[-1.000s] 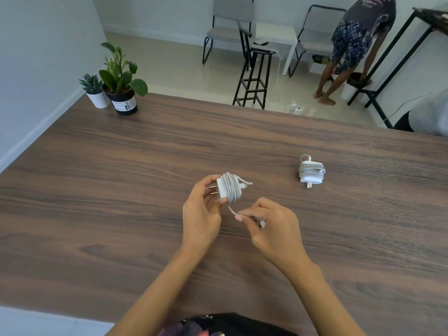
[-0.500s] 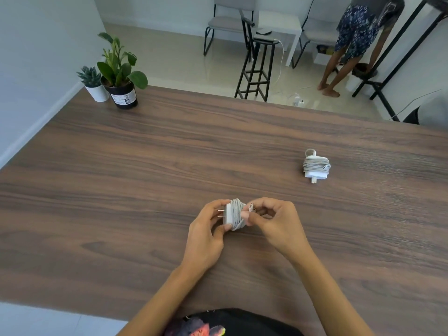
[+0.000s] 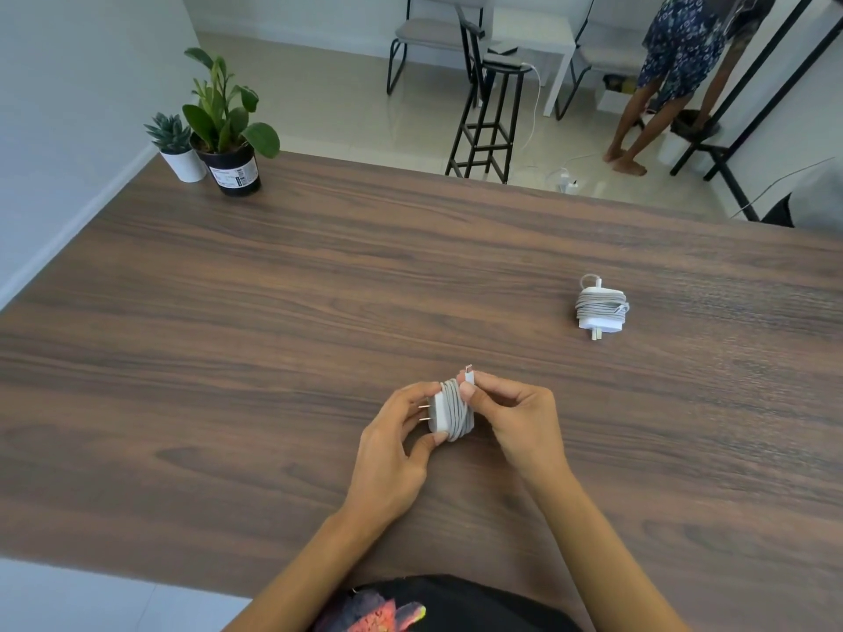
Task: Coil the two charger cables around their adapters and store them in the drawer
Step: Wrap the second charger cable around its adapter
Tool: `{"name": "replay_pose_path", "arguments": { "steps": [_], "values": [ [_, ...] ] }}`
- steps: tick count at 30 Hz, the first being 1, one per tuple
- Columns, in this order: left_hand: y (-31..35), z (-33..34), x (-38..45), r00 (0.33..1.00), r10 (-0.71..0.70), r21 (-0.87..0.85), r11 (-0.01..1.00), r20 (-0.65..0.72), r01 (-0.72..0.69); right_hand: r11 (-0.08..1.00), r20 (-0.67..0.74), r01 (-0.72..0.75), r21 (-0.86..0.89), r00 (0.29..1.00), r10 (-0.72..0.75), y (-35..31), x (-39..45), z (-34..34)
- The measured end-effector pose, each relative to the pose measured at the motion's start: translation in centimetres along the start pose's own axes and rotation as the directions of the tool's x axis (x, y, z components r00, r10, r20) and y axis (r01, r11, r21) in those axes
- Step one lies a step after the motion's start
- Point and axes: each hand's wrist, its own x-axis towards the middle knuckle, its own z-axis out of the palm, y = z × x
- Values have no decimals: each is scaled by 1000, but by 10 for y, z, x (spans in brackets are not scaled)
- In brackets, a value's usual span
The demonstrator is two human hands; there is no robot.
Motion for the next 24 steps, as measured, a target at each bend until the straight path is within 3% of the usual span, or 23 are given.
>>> {"name": "replay_pose_path", "arguments": {
  "steps": [8, 15, 18, 24],
  "values": [
    [5, 0, -8, 1000, 0, 5, 1000, 15, 0, 992, -19, -103, 71, 994, 105, 2, -5, -2],
    [13, -9, -11, 984, -177, -13, 984, 22, 178, 996, 82, -81, -23, 993, 83, 6, -7, -4],
    [14, -16, -2, 985, -173, 46, 984, 12, 173, 997, 123, -60, -41, 990, 65, 8, -10, -4],
    [14, -19, 16, 975, -173, 147, 977, 143, 152, 1000, 167, -1, 6, 986, 0, 11, -19, -8]
  ]
}}
